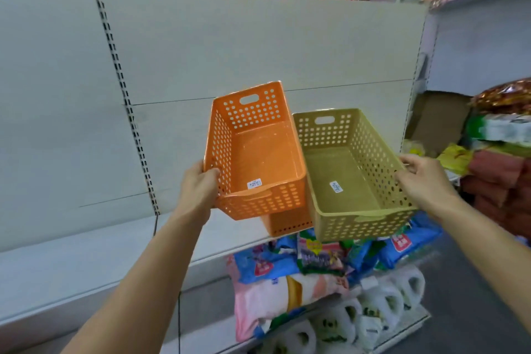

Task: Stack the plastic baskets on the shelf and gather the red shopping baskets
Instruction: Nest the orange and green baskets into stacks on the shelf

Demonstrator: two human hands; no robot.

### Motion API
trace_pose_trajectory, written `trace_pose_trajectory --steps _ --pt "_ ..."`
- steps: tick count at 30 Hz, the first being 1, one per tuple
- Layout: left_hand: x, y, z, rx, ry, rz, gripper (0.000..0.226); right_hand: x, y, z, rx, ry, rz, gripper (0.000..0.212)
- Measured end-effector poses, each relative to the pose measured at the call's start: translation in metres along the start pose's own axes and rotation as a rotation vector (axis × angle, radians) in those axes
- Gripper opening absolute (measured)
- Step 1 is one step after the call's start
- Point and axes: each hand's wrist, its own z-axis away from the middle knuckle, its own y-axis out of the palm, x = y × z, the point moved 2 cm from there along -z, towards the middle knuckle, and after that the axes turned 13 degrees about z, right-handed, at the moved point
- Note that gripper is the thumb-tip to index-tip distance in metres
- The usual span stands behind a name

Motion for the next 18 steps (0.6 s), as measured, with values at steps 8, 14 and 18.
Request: trace_pose_trajectory --steps 8,14,18 --pt "0.022 0.095 -0.071 -0.083 0.011 0.054 0.028 -0.034 -0.014 -0.117 -0.021 -0.028 -0.047 0.031" --pt "0.052 0.13 -0.108 -0.185 -0.025 -0.031 0.013 -0.065 -0.005 -0.192 -0.083 0.033 -0.132 0.035" --pt "0.071 0.133 -0.122 -0.196 -0.106 -0.138 0.022 -0.078 0.022 -0.224 -0.108 0.042 -0.148 0.027"
